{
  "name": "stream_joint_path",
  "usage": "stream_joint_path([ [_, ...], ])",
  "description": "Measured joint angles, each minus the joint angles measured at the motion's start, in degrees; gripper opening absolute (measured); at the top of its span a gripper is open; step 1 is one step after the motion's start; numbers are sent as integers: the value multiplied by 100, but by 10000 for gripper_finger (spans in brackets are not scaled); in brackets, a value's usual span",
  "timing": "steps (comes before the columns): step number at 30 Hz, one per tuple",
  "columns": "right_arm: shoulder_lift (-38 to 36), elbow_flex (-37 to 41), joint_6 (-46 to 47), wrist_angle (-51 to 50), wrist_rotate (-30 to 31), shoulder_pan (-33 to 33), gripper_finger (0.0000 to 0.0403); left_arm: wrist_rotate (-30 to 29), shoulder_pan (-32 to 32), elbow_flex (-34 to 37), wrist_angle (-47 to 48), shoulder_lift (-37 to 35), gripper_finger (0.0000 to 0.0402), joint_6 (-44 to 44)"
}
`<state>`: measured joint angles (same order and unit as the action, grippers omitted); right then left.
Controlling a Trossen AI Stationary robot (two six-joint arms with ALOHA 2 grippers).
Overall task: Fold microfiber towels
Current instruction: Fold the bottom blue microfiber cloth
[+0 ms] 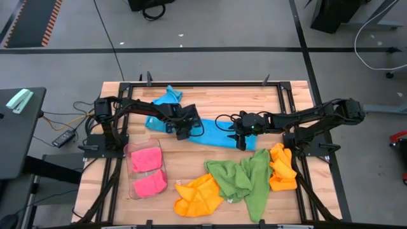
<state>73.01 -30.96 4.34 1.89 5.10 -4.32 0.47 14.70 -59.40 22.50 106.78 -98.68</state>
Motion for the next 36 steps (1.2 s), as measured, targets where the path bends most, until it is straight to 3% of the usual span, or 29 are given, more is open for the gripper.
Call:
stream_joint_path([
  [2, 0, 0, 4, 3, 0, 0, 200, 2, 0, 2, 20, 0, 12, 207],
  [10, 20, 0, 87, 57, -1, 0, 200, -68, -108, 17, 104, -195, 7, 659],
  [23, 244, 0, 151, 250, -2, 2, 200, -383, -412, -1389, 3442, -438, 3, 2475],
  [26, 243, 0, 142, 247, -29, 36, 200, -384, -437, -1611, 3862, -442, 3, 2790],
  [31, 243, 0, 87, 258, -50, 87, 200, -365, -433, -1632, 3566, -405, 4, 2906],
  [36, 243, 0, 146, 251, -56, 128, 200, -345, -430, -1223, 2943, -243, 18, 2630],
])
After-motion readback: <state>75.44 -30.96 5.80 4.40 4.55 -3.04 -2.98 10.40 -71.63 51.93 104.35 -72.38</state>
